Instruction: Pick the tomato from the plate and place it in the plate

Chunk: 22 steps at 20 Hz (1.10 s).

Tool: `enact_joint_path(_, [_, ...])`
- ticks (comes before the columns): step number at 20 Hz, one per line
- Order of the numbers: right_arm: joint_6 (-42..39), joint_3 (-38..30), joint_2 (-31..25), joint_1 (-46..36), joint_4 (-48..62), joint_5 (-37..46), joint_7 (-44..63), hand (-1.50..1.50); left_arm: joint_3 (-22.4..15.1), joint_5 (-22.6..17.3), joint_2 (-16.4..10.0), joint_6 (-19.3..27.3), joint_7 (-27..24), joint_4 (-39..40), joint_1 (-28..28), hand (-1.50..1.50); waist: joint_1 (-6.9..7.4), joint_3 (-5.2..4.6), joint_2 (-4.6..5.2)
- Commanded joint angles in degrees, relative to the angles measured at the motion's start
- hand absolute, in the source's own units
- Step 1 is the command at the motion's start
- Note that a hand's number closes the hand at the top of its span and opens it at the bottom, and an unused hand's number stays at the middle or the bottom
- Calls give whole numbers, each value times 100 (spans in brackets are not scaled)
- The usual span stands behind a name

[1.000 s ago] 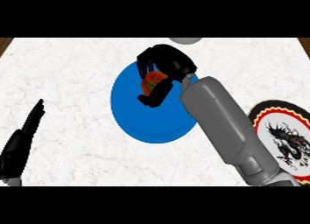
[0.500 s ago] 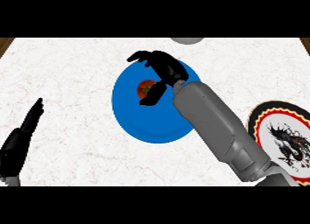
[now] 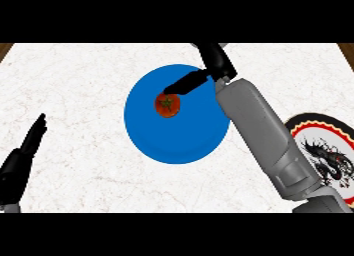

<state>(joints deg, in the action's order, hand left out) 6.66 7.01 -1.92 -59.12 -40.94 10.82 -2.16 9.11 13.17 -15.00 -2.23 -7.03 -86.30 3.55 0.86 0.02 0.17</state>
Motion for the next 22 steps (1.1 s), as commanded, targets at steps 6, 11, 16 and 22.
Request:
enact_joint_path(6, [-1035,-1451,-935,168,568,-1224,-1073,-150,143,-88,-95,-113,-9,119,-136,0,9,2,33])
enact_joint_path(11, [-1817,-1754,-1657,327,1308,-1277,-2306,-150,-90,80,142,20,-142,-314,282,0,123,7,55])
enact_joint_path(16, [-2580,-1839,-2468,167,1931,-1142,-2814,-150,-119,163,106,5,250,-447,84,0,137,10,64])
enact_joint_path(22, [-2670,-1860,-2728,-202,2668,-909,-3095,-150,52,-69,-62,-272,25,-303,71,0,231,10,84])
